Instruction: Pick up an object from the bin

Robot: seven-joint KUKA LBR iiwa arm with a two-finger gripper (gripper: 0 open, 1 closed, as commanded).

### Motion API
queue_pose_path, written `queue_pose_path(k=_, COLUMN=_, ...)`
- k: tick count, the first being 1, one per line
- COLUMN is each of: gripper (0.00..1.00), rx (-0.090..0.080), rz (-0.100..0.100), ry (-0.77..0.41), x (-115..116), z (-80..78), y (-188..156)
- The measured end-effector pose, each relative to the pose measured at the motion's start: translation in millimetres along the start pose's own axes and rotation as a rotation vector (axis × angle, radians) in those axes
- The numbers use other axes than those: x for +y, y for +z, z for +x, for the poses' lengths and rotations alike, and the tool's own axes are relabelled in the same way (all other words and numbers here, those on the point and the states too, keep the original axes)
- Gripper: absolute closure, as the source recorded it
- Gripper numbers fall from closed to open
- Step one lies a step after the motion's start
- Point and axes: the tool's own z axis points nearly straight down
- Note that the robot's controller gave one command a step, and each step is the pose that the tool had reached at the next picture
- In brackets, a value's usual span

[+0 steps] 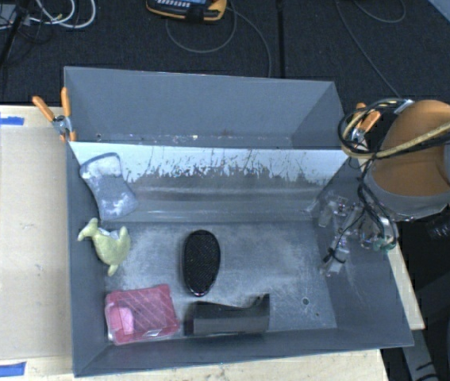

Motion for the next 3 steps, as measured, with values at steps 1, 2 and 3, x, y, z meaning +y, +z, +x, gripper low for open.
queue_pose_path(k=1, gripper=0.00, rx=0.016, rz=0.000, ry=-0.241, x=13, z=22.8, y=-28)
queue_pose_path(k=2, gripper=0.00, rx=0.001, rz=-0.001, ry=-0.364, x=21, z=26.7, y=-78)
queue_pose_path(k=3, gripper=0.00, rx=-0.002, rz=-0.001, ry=-0.336, x=21, z=27.2, y=-82)
